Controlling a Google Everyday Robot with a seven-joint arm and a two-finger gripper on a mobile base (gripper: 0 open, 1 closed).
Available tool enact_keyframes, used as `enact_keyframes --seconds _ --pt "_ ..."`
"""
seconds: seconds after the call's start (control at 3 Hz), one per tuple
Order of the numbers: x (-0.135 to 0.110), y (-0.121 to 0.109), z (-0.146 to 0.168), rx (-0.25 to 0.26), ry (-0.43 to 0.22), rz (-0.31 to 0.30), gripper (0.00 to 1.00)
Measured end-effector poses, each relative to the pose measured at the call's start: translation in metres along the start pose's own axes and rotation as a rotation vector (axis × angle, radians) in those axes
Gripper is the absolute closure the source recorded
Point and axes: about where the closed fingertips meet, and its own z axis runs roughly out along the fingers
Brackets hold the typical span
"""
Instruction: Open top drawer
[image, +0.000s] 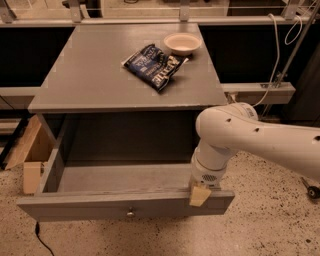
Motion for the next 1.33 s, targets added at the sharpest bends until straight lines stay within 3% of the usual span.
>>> enact_keyframes --seconds 0.67,1.0,1.33 --pt "0.000 0.000 0.000 0.000 0.000 0.000 0.26" --pt "0.009 -0.004 -0.018 0.030 -0.020 -0.008 0.03" --pt "0.030 -0.014 -0.070 0.113 -0.045 0.005 0.00"
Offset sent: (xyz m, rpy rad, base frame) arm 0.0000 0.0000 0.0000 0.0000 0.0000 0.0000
